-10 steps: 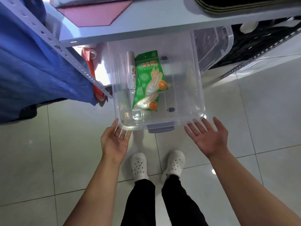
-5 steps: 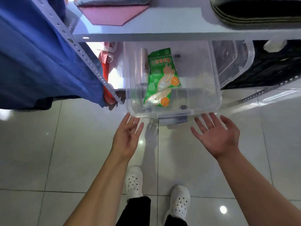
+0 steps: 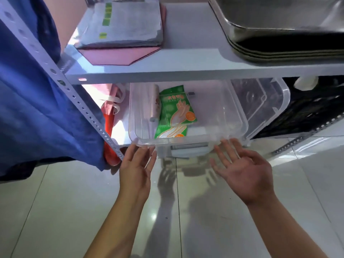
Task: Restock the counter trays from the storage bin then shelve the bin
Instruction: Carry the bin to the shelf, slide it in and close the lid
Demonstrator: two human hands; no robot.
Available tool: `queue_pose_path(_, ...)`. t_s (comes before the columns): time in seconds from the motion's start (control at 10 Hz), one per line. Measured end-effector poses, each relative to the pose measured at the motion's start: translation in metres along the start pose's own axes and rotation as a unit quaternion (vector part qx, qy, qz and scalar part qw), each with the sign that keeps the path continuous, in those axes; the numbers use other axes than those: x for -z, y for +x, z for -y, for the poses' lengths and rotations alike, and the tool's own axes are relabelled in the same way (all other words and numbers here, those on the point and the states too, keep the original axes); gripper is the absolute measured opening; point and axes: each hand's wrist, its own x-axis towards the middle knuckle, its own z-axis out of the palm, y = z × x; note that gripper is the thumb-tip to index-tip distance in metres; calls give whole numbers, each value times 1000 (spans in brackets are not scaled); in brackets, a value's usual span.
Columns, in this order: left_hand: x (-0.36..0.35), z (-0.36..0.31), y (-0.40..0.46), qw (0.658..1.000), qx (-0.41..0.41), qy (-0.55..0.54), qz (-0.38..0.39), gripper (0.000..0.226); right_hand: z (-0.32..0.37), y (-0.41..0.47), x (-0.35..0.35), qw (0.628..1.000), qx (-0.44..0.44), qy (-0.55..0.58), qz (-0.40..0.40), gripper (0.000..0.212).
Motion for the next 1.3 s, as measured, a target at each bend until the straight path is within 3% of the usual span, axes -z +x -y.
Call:
queue_pose_path(0.1, 11, 5, 19, 996, -50, 54, 48, 46, -6, 13, 1, 999, 30, 2, 38, 51)
queue_pose_path(0.2, 23, 11, 34, 974, -121, 158, 105, 60, -8, 24, 4, 996, 62, -15, 60, 48)
queue_pose_path(0.3, 33, 27, 54, 902, -221, 349, 128, 87, -17, 38, 11, 989, 106, -59, 89, 53)
queue_pose_path(0.4, 37, 44, 64, 869, -244, 418, 104, 95, -33, 50, 27, 977, 174, -125, 4, 38)
queue_pose_path(0.5, 31, 50, 71, 888, -239, 383, 85, 92, -38, 66, 47, 925, 292, -164, -178, 13)
queue_pose_path(0.6, 24, 65, 64, 915, -215, 332, 79, 94, -13, 91, 68, 836, 412, -256, -257, 52)
queue_pose_path(0.7, 35, 65, 44, 889, -217, 389, 107, 96, 21, 99, 65, 821, 404, -325, -240, 78)
queue_pose_path(0.8, 52, 51, 29, 888, -201, 397, 116, 91, 58, 109, 49, 791, 397, -408, -224, 28)
queue_pose_path(0.9, 47, 40, 26, 881, -183, 408, 156, 87, 75, 113, 47, 740, 437, -453, -237, 20)
queue_pose_path(1.0, 36, 41, 27, 903, -190, 355, 149, 89, 73, 111, 49, 732, 454, -466, -199, 40)
queue_pose_path(1.1, 30, 45, 25, 943, -164, 257, 135, 76, 78, 104, 61, 734, 456, -482, -145, 40)
queue_pose_path(1.2, 23, 41, 14, 963, -127, 184, 150, 60, 84, 102, 66, 728, 445, -503, -136, 22)
queue_pose_path(1.3, 15, 23, 10, 988, 5, 15, 152, 45, 84, 102, 64, 723, 447, -508, -138, 25)
